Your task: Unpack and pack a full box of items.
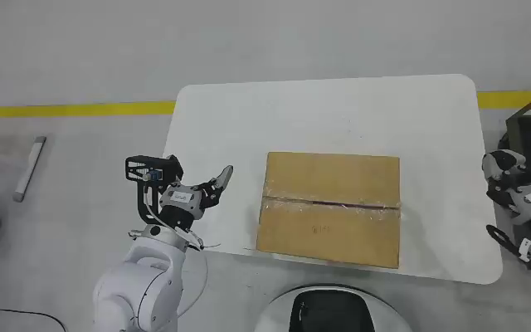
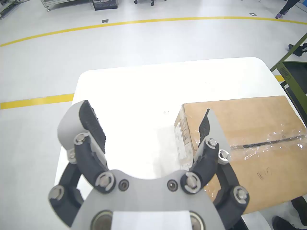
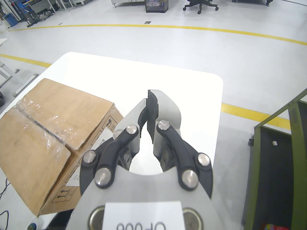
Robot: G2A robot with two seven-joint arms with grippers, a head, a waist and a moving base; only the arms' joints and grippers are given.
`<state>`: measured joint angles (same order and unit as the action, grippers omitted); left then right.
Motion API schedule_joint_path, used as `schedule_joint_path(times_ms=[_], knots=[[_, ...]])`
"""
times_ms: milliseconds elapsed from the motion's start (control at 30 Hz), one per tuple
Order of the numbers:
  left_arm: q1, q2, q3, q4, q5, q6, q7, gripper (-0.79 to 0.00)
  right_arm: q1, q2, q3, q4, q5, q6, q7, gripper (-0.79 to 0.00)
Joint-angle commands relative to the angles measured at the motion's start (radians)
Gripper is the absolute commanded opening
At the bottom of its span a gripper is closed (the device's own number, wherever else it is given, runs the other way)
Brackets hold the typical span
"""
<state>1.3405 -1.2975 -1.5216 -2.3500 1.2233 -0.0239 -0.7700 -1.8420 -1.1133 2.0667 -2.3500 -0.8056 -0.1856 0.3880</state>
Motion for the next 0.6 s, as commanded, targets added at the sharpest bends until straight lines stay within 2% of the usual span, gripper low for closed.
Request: schedule_joint_path(times_ms=[0, 300, 567], knots=[[0.0, 0.0, 0.0, 0.0, 0.0, 0.0, 0.0, 0.0, 0.0, 0.0, 0.0, 0.0, 0.0, 0.0, 0.0, -0.785], [0.0, 0.0, 0.0, 0.0, 0.0, 0.0, 0.0, 0.0, -0.007, -0.002, -0.019, 0.002, -0.044, -0.022, -0.033, -0.785], [0.0, 0.0, 0.0, 0.0, 0.0, 0.0, 0.0, 0.0, -0.051, -0.011, -0.105, 0.033, -0.16, -0.041, -0.139, -0.785]])
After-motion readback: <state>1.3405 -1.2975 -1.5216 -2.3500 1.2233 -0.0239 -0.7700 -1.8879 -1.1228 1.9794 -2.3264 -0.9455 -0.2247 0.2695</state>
